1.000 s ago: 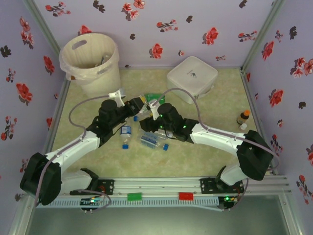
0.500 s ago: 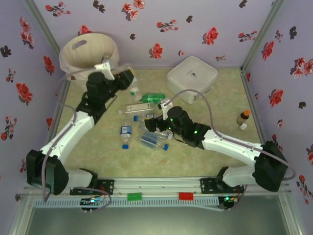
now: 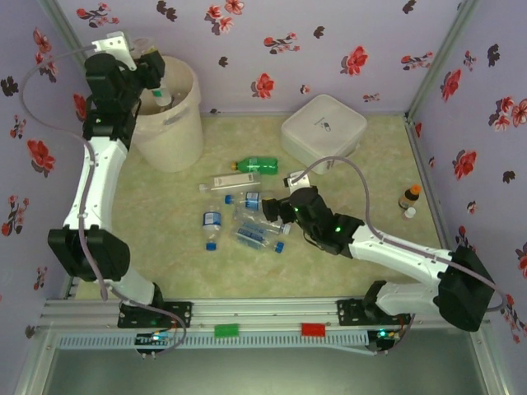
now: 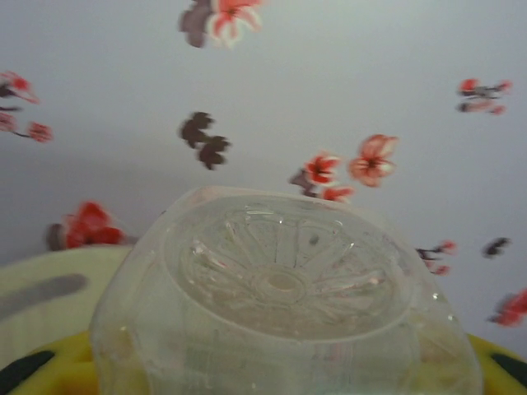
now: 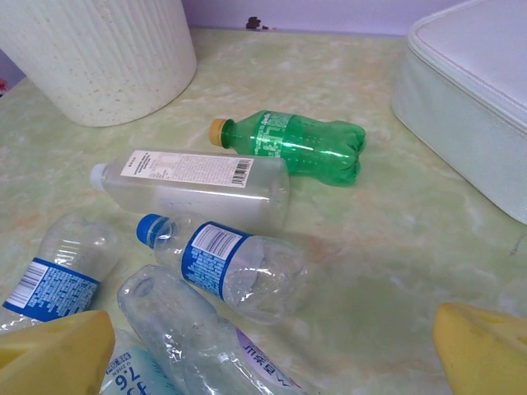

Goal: Put the plastic bottles in the bin

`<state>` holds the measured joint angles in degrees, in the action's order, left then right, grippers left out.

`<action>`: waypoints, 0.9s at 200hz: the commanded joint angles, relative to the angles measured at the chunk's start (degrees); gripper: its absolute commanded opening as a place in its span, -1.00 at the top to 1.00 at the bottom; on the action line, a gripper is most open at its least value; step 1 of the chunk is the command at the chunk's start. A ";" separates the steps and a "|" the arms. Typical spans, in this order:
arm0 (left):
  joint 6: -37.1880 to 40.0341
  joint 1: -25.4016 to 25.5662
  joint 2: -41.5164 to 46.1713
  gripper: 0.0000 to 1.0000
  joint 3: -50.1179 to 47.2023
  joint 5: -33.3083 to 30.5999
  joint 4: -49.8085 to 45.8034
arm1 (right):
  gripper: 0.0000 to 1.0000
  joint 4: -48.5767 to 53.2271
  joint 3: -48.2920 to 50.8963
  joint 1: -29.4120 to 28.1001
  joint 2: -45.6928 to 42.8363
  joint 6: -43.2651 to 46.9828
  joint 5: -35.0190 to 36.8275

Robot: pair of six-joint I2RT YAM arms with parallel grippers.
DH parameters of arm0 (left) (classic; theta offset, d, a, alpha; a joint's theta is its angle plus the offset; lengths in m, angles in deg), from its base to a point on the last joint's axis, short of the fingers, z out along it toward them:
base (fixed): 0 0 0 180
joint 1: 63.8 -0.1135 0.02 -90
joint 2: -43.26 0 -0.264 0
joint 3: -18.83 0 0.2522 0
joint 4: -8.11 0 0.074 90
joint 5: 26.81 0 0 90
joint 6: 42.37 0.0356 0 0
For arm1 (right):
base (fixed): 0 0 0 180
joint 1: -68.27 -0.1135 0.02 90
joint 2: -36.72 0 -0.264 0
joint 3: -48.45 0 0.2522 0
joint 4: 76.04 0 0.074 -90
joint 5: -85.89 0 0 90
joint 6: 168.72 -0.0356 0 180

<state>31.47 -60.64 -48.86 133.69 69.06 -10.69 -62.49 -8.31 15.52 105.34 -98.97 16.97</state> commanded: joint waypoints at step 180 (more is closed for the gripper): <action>-4.75 -0.77 1.95 -1.00 -3.93 0.64 -7.71 | -0.99 0.36 -0.38 0.29 0.96 6.37 -6.91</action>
<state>33.04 -61.56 -56.92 138.20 63.95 -22.17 -59.50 -8.33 15.52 105.05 -96.35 12.23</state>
